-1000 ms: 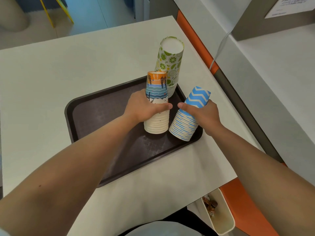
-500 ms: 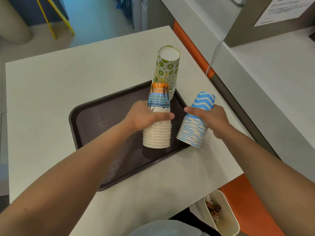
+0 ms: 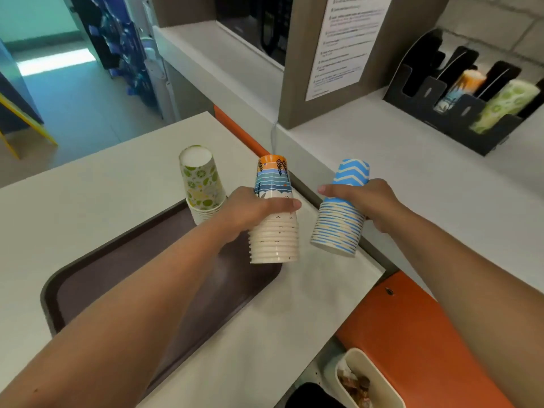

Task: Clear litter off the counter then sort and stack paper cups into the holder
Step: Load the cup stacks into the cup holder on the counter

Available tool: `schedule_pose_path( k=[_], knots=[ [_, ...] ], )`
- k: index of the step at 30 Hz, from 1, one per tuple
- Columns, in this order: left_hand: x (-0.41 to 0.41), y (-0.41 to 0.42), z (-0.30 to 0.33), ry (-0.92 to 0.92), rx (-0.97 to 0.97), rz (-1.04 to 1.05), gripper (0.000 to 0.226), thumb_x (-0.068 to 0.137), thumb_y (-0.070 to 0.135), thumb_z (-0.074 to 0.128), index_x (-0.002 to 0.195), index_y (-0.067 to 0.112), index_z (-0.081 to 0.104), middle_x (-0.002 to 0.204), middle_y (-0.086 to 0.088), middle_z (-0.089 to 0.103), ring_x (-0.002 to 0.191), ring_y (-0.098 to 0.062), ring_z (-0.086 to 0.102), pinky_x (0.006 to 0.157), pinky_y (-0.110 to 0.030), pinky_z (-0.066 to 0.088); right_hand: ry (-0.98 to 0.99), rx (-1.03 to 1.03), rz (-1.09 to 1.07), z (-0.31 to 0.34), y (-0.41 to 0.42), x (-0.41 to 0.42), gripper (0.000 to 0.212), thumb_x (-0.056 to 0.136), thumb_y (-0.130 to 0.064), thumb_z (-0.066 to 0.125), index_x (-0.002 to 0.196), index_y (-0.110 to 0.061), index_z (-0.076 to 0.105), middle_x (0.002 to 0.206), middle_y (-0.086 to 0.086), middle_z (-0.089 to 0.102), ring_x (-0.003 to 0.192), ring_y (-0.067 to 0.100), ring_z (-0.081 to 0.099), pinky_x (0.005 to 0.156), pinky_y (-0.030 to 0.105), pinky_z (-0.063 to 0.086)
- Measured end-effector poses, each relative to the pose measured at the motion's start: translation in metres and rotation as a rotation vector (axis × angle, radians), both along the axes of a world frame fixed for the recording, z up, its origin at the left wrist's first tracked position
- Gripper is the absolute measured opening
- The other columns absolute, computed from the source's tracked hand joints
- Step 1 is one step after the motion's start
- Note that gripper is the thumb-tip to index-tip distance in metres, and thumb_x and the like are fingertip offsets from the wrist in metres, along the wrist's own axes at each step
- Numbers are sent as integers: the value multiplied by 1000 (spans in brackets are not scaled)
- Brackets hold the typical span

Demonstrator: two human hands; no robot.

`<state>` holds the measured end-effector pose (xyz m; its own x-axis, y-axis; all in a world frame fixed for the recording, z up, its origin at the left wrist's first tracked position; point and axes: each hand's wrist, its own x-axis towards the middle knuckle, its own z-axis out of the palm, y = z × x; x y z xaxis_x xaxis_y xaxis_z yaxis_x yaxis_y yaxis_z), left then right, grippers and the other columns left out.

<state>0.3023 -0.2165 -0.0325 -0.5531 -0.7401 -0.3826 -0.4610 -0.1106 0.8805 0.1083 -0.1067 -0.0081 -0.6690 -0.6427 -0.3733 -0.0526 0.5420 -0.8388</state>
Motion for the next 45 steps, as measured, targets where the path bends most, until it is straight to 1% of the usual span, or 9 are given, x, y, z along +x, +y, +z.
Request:
schedule_pose_path(
  k=[5,9,15,20,25,32,38,42,45],
  knots=[
    [-71,-7,26,13,0,-71,40,63,45,86,91,19,74,80,5,76,67,-7,71,57,-20,52,7,0,-64,30,6,-69,54,54,-40,92,92,-13,64,82,2,72,68,14,69,54,23,50],
    [-133,-17,38,17,28,-86,45,60,47,87,93,19,75,83,1,77,74,-14,74,66,-26,56,38,0,-86,55,-1,-133,55,53,-40,92,90,-14,62,83,3,70,70,15,69,55,25,52],
    [-232,-31,55,37,50,-99,45,62,43,87,96,16,73,86,-2,77,73,-15,74,63,-25,55,88,-40,-110,92,-26,-239,68,45,-43,94,99,-14,63,91,3,71,75,17,71,64,29,57],
    [-302,-51,66,44,51,-123,48,61,44,88,97,17,73,89,-3,77,78,-18,74,71,-29,58,137,-81,-124,125,-54,-311,59,57,-37,92,101,-14,60,83,-1,66,64,10,64,47,21,45],
    [-352,-74,74,51,61,-120,45,63,42,87,97,19,70,87,-1,76,74,-15,73,62,-24,54,185,-102,-186,155,-101,-377,71,48,-43,93,103,-12,61,86,1,68,62,13,65,39,16,43],
    [-390,-105,67,26,73,-114,45,63,44,87,96,17,73,89,-4,77,75,-17,74,63,-24,55,215,-262,-286,168,-167,-440,70,44,-40,94,97,-13,57,96,3,69,71,15,69,57,28,55],
    [-407,-115,58,12,102,-118,37,66,40,86,94,19,74,84,0,76,67,-11,72,53,-17,52,410,-272,-324,138,-196,-467,60,46,-52,89,89,-20,63,95,-3,69,83,15,68,79,33,58],
    [-415,-115,51,-1,108,-126,44,58,43,90,93,19,76,87,-1,77,75,-14,74,61,-22,54,538,-225,-313,112,-199,-467,90,37,-68,81,107,-16,60,104,-1,68,93,18,66,82,35,55],
    [-419,-116,47,1,107,-128,47,53,46,88,89,19,76,86,0,77,76,-15,74,64,-25,55,592,-222,-246,96,-196,-462,96,44,-62,87,116,-12,49,110,0,63,98,19,61,82,33,50]
  ],
)
